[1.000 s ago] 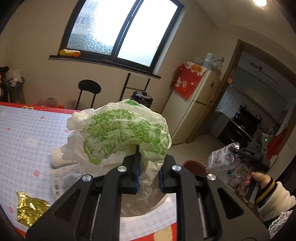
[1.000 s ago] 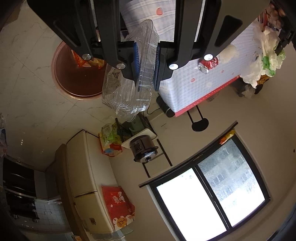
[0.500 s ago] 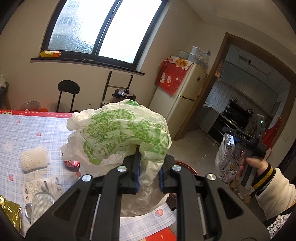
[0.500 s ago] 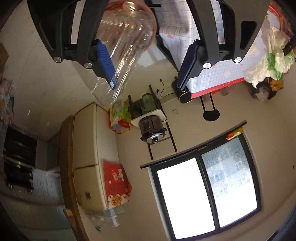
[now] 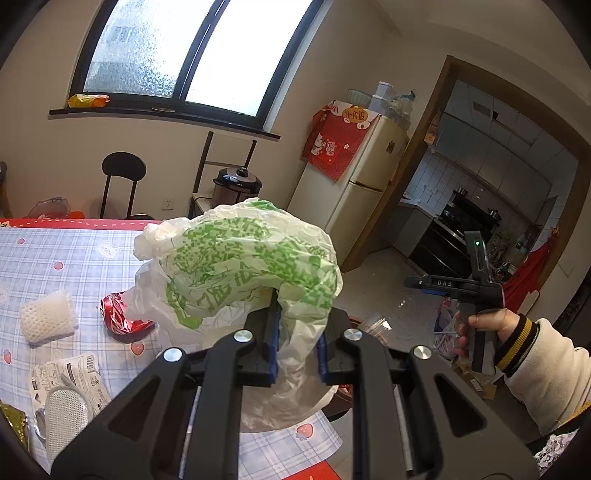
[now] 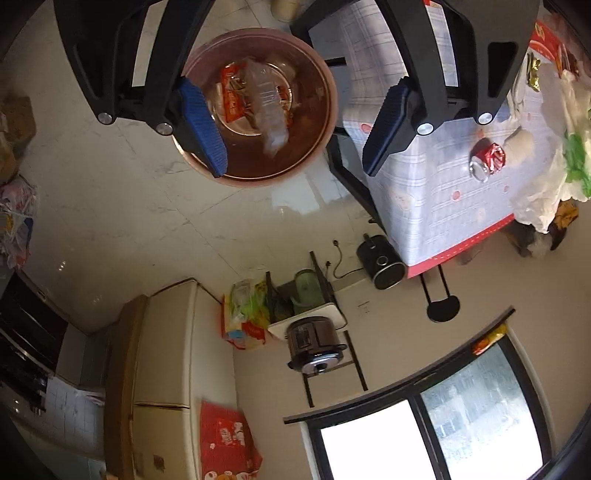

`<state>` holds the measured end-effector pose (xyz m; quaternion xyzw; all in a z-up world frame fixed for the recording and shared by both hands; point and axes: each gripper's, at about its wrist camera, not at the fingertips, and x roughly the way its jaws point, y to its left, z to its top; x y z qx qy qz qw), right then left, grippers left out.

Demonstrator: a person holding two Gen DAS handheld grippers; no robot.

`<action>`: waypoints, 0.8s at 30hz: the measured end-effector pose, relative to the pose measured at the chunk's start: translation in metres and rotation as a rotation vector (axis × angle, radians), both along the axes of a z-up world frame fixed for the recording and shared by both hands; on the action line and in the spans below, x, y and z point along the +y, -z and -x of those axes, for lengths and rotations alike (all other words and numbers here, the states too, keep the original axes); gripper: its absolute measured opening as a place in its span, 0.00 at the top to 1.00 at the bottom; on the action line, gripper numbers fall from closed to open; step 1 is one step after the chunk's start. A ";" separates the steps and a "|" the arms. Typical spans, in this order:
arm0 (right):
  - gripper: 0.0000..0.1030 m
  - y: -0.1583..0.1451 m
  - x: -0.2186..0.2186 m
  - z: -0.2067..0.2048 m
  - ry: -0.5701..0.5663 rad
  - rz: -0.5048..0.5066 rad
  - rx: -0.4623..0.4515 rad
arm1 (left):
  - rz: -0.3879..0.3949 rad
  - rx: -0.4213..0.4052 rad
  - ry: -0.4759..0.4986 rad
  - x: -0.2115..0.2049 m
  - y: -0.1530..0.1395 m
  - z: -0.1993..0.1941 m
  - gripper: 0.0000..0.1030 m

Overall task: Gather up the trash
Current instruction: 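Drop the clear container into the brown bin by opening the right tool, then carry the white-green bag with the left tool over the bin and release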

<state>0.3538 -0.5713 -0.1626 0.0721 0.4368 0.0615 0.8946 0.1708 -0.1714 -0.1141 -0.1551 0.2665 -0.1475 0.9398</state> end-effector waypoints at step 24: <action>0.05 -0.101 -0.121 0.140 0.279 0.114 -0.268 | -0.001 0.320 0.473 -0.202 0.081 -0.139 0.80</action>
